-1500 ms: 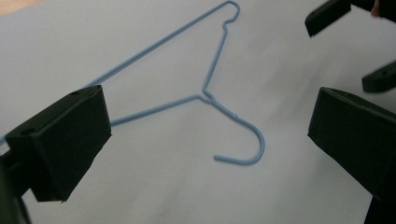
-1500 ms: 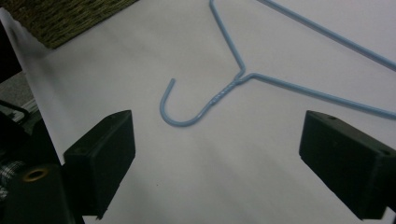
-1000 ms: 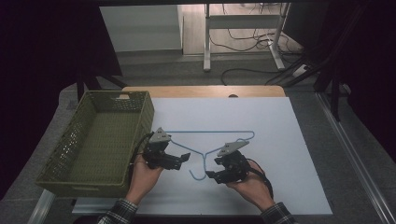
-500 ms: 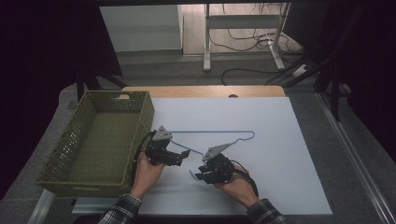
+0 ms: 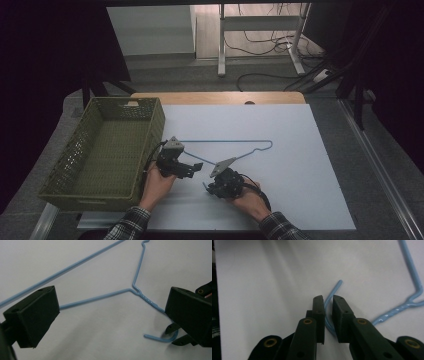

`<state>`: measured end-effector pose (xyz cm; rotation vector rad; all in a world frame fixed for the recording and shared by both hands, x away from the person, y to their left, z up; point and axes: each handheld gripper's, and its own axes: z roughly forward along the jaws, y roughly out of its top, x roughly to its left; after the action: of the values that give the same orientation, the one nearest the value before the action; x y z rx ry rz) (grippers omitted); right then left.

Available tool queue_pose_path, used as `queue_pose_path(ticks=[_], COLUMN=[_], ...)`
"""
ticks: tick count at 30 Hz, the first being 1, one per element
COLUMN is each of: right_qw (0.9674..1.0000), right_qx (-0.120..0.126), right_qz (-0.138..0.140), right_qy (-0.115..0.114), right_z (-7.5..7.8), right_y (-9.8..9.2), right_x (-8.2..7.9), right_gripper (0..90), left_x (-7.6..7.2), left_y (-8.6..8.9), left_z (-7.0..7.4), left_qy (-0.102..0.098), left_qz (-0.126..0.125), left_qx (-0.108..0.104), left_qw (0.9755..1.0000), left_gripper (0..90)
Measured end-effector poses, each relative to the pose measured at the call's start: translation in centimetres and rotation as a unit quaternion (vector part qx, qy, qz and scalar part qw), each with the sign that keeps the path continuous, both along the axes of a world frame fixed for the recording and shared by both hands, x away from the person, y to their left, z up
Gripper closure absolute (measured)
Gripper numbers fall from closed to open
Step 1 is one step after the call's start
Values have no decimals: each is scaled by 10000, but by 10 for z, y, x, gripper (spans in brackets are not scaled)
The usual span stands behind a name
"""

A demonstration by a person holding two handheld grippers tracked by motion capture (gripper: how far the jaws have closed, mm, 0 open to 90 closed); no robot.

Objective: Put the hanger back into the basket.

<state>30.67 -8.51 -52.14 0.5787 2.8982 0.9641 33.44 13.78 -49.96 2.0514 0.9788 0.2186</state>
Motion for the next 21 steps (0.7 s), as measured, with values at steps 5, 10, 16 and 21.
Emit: queue_pose_path(ticks=[5,10,16,21], right_qw=[10000,9997,9996,9993], right_qx=[-2,-48,148,280], right_qz=[88,173,185,188], right_qy=[-23,-152,-151,-135], right_z=[-1,4,16,24], right_y=[0,2,1,-3], right_x=[2,0,-1,-1], right_gripper=[866,870,870,870], left_x=[1,4,10,17], left_y=[-2,-4,-10,-15], left_z=[-3,-2,4,4], left_qy=[155,272,350,327], left_qz=[20,71,85,-93], left_qx=[-10,25,184,335], left_qw=[9999,9996,9992,9989], left_gripper=[0,8,19,21])
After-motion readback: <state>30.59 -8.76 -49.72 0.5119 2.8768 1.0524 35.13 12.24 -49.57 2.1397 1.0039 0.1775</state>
